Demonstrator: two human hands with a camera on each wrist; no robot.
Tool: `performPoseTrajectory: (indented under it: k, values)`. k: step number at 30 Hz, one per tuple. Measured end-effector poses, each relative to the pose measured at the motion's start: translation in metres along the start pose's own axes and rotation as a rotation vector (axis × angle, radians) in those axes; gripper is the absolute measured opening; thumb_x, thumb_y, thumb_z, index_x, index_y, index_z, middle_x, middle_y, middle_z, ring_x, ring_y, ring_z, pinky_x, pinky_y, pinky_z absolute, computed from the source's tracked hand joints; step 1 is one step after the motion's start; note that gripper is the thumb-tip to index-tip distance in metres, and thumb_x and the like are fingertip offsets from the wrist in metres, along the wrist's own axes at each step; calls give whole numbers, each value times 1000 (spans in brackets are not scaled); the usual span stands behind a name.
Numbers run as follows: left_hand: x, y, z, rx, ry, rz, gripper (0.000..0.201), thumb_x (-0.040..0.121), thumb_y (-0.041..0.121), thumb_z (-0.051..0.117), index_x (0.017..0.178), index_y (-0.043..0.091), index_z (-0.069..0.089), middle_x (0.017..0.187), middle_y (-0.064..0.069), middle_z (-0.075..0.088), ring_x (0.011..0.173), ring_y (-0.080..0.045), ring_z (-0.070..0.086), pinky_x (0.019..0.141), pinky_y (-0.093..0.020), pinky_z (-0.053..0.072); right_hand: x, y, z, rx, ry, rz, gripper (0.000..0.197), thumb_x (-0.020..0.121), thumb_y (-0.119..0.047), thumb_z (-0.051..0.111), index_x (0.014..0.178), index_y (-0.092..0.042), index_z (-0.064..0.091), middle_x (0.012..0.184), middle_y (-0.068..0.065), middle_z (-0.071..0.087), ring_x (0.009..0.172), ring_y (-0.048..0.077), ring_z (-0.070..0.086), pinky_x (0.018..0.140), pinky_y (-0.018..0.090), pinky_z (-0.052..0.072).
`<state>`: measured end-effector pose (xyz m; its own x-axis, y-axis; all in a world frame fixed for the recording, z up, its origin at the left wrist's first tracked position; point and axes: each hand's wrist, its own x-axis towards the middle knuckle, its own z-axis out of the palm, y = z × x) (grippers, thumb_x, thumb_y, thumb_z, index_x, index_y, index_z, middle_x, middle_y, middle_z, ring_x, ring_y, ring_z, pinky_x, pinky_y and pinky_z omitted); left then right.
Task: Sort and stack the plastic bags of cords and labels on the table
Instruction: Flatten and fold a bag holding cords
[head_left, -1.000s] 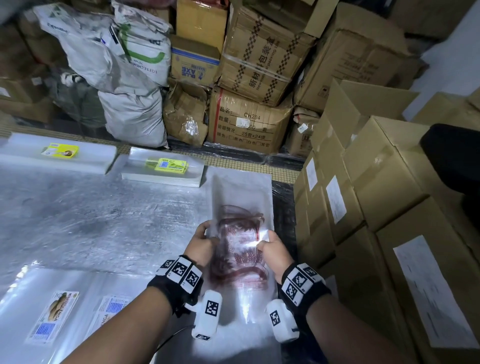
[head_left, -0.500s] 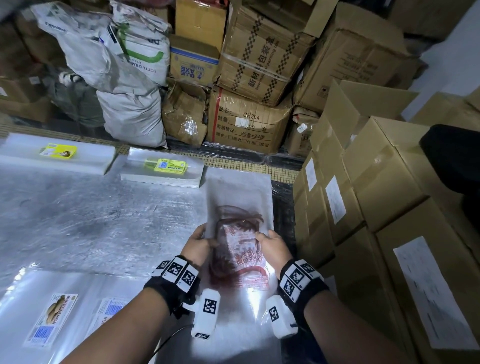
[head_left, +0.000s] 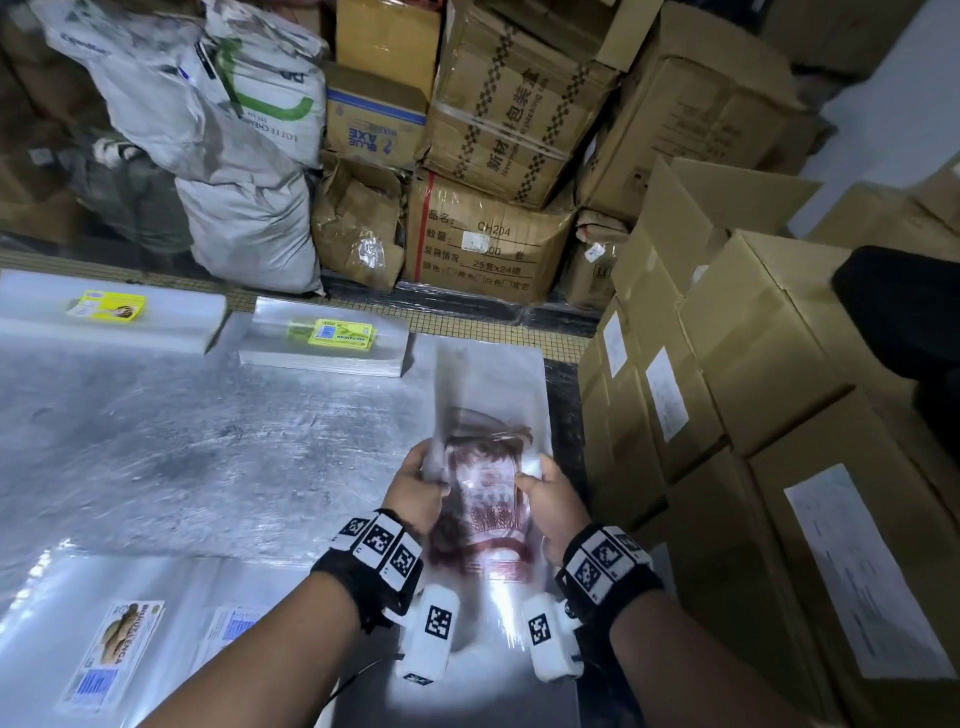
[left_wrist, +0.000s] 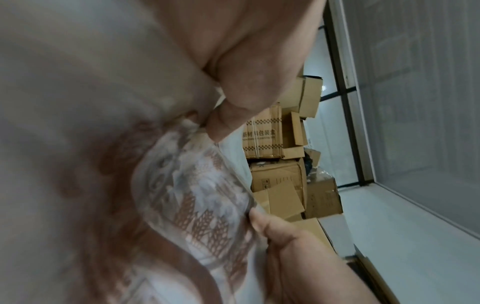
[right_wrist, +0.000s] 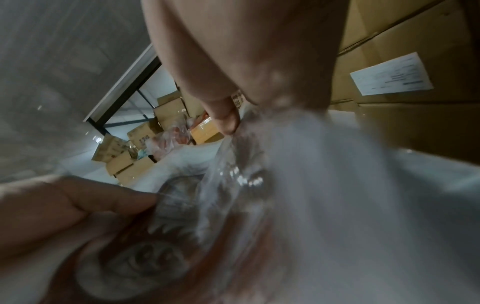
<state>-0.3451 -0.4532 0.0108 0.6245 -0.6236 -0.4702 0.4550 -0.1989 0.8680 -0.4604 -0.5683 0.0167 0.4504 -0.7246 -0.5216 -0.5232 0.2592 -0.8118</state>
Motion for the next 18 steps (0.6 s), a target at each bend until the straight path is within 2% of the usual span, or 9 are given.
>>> performPoseTrajectory:
  k: [3, 5, 7, 10, 12, 14, 16, 17, 18]
  values:
    - [7, 3, -3, -24, -35, -33, 62, 82, -29, 41, 127, 13, 50, 105, 3, 58, 82, -9, 56, 56, -14, 47, -5, -4, 4, 10, -12, -4, 36, 98, -7, 49, 129, -26, 49, 112, 9, 68, 98, 28, 70, 86, 45, 58]
    - [13, 4, -10, -72, -70, -78, 63, 79, -31, 39, 124, 11, 51, 115, -4, 57, 84, -12, 56, 61, -20, 46, -11, -9, 6, 32, -40, 52, 34, 94, -15, 54, 126, -25, 49, 109, 17, 67, 94, 35, 71, 79, 52, 59]
    - [17, 7, -16, -79, -91, -109, 58, 76, -30, 40, 109, 15, 56, 113, -14, 57, 85, -22, 57, 63, -26, 45, -12, -12, 5, 2, -22, 93, 28, 93, -16, 54, 121, -15, 51, 107, 18, 64, 91, 32, 69, 78, 48, 59]
    - [22, 6, -24, 5, -50, -140, 50, 73, -25, 48, 98, 17, 56, 96, -14, 61, 93, -31, 57, 72, -35, 47, -8, -13, 4, -91, 23, 146, 14, 100, -11, 43, 105, -3, 54, 93, 10, 57, 86, 24, 59, 72, 33, 47]
    - [24, 4, -30, 78, -18, -148, 43, 71, -22, 51, 99, 10, 61, 87, -15, 64, 92, -34, 59, 79, -40, 50, -5, -11, 5, -106, 33, 191, 16, 102, -12, 42, 96, -2, 53, 95, 11, 53, 93, 28, 57, 79, 36, 48]
    - [25, 3, -34, 102, -43, -184, 36, 71, -19, 51, 91, 8, 65, 87, -20, 68, 93, -39, 64, 87, -44, 53, -7, -12, 7, -56, 21, 229, 15, 102, -12, 44, 104, -1, 54, 108, 18, 55, 103, 32, 58, 88, 41, 49]
    - [21, 6, -37, 138, -79, -190, 31, 75, -19, 51, 83, 7, 66, 81, -17, 68, 84, -35, 65, 76, -30, 55, -9, -13, 8, -39, 24, 270, 28, 102, -13, 46, 128, -3, 48, 129, 18, 50, 118, 37, 55, 99, 41, 45]
    - [18, 8, -38, 151, -89, -186, 30, 77, -19, 51, 81, 7, 65, 77, -13, 66, 77, -31, 63, 66, -23, 53, -10, -13, 8, -43, 21, 274, 31, 102, -12, 47, 132, -3, 47, 131, 18, 49, 118, 36, 54, 100, 38, 44]
    - [17, 8, -38, 156, -96, -178, 31, 78, -20, 51, 81, 8, 65, 76, -11, 66, 74, -29, 62, 61, -22, 51, -9, -12, 7, -44, 22, 252, 28, 103, -10, 47, 130, -4, 48, 129, 17, 49, 114, 33, 55, 97, 34, 43]
